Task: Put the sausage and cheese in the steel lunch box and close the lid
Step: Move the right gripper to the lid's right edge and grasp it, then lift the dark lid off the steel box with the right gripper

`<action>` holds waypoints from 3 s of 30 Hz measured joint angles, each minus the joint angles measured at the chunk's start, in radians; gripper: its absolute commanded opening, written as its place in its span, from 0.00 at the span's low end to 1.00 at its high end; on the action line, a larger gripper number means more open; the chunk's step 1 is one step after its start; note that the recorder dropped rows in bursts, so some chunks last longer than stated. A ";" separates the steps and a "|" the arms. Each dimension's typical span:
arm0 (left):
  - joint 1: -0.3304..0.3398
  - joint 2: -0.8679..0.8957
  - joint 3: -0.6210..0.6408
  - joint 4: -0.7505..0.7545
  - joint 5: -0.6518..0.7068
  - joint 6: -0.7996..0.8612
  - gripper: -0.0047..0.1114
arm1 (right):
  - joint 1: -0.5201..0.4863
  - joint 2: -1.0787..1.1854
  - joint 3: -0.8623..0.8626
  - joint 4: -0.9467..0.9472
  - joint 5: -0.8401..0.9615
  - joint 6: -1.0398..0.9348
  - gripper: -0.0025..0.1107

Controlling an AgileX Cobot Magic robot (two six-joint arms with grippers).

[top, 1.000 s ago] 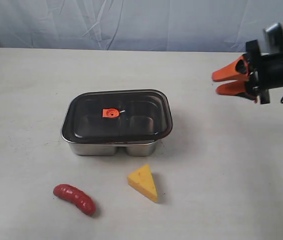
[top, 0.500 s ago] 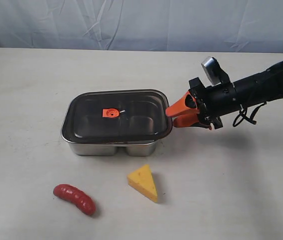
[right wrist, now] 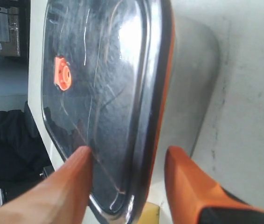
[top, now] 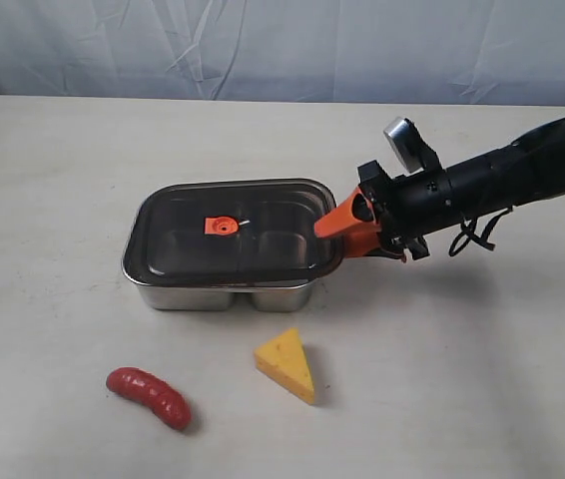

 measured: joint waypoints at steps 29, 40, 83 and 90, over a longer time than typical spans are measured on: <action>0.000 0.000 0.000 0.000 -0.001 0.000 0.04 | -0.009 0.000 -0.008 0.053 0.083 0.007 0.01; 0.000 0.000 0.000 0.000 -0.001 0.000 0.04 | -0.036 -0.062 -0.008 0.126 0.085 0.007 0.01; 0.000 0.000 0.000 0.000 -0.001 0.000 0.04 | 0.026 -0.592 -0.317 -1.278 -0.008 0.389 0.01; 0.000 0.000 0.000 0.000 -0.001 0.000 0.04 | 0.166 -0.592 -0.297 -1.389 -0.020 0.401 0.01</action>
